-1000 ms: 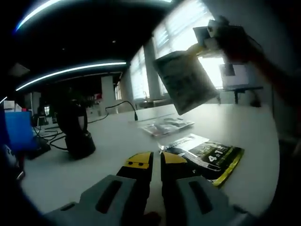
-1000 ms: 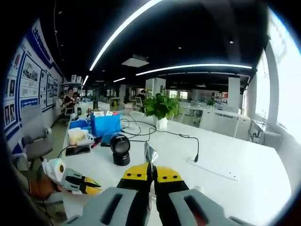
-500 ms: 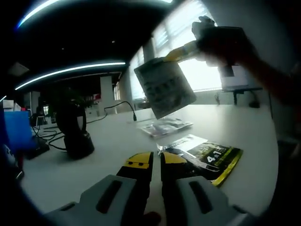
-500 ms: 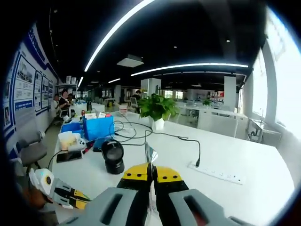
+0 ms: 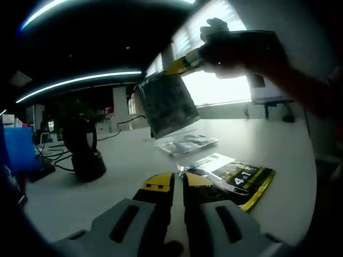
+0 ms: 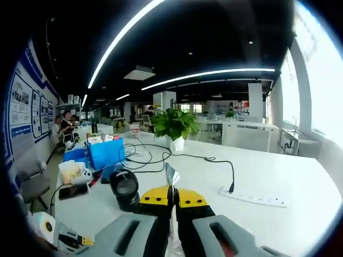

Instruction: Clip sheet goods on table flip sheet goods clip sheet goods scan sheet goods put sheet goods back to table

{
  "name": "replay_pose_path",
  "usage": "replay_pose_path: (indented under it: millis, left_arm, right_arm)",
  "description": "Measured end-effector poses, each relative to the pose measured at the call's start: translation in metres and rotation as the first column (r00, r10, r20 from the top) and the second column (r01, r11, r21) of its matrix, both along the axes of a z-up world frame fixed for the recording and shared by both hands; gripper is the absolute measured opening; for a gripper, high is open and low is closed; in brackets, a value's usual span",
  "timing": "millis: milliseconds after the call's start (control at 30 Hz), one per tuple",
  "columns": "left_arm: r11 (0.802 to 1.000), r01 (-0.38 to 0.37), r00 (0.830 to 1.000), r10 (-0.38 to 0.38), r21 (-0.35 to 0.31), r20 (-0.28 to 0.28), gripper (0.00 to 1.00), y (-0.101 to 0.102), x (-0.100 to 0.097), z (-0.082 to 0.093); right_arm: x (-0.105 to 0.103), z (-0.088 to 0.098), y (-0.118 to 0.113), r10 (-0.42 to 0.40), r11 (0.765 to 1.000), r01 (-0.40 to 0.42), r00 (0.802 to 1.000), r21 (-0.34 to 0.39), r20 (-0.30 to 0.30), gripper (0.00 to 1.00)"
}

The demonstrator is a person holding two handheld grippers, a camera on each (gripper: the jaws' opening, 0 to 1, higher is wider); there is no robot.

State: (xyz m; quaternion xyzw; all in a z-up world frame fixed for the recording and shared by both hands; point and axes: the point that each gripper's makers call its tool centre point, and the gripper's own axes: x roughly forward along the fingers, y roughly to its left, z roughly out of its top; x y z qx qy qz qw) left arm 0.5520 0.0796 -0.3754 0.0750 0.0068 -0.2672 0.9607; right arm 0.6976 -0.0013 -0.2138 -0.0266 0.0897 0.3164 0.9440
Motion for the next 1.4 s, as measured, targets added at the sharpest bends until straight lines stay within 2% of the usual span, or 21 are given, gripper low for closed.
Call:
replay_pose_path:
  millis: [367,900,1133,1400]
  left_arm:
    - [1.000,0.000,1.000,0.000,0.005,0.004,0.00,-0.002,-0.002,0.000]
    - [1.000,0.007,1.000,-0.007,0.010,0.010,0.00,-0.005,-0.003,0.000]
    - [1.000,0.011,1.000,-0.011,0.014,0.013,0.00,-0.007,-0.005,0.000]
    - [1.000,0.013,1.000,-0.013,0.016,0.014,0.00,-0.007,-0.006,0.000]
  right_arm:
    - [0.018,-0.002,0.024,-0.065,0.998,0.065,0.998,0.022,0.007,0.00]
    - [0.034,-0.026,0.060,-0.148,0.989,0.148,0.989,0.030,-0.005,0.00]
    - [0.039,-0.027,0.066,-0.175,0.984,0.175,0.985,0.032,0.004,0.00]
    - [0.040,-0.024,0.064,-0.167,0.986,0.167,0.986,0.020,0.012,0.00]
